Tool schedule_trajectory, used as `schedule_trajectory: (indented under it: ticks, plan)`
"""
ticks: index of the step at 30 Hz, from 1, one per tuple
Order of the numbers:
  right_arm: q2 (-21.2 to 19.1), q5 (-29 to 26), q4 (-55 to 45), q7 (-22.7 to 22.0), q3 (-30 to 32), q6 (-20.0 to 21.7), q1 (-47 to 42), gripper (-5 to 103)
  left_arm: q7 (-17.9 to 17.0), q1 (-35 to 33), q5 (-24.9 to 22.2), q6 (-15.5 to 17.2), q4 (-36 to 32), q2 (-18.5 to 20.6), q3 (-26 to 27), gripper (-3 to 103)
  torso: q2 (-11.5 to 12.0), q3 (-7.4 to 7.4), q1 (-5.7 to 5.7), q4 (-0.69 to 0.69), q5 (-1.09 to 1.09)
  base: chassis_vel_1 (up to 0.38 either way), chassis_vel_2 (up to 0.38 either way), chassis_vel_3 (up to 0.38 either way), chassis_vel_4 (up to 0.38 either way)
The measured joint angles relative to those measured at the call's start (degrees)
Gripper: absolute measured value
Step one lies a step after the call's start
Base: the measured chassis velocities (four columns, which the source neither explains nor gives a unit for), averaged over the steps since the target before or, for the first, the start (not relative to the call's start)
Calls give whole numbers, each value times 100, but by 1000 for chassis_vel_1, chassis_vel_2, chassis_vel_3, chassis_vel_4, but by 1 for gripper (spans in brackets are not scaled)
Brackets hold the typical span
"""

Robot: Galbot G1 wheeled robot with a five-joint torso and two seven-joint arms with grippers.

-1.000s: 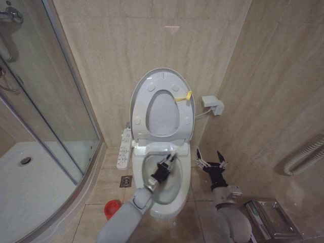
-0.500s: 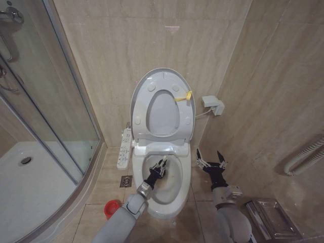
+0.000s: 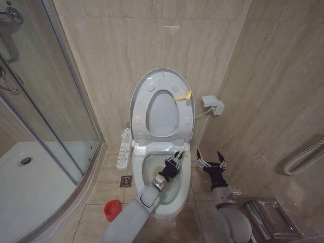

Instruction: Open the toilet lid, clean the toilet bowl with a toilet brush, close the toilet lid, and flush.

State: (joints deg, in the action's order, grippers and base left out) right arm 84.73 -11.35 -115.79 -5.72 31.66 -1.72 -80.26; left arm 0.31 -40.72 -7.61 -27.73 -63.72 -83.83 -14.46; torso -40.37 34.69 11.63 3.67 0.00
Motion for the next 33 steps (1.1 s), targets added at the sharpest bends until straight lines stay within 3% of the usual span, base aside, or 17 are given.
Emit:
schedule_trajectory:
  ticks: [5, 11, 19, 33]
  plan:
    - [0, 0, 0, 1, 0, 0, 0, 100, 9, 66, 8, -26, 132, 63, 0, 16, 0, 0, 0, -2, 0, 0, 0, 0, 0]
    - [0, 0, 0, 0, 0, 0, 0, 100, 2, 141, -124, 75, -166, 126, -31, 16, 0, 0, 0, 0, 0, 0, 0, 0, 0]
    - [0, 0, 0, 1, 0, 0, 0, 100, -15, -57, -5, -19, 170, 53, 12, 16, 0, 0, 0, 0, -1, 0, 0, 0, 0]
    - [0, 0, 0, 1, 0, 0, 0, 100, -284, -1177, 542, 79, -2061, 783, 944, 16, 0, 0, 0, 0, -2, 0, 0, 0, 0]
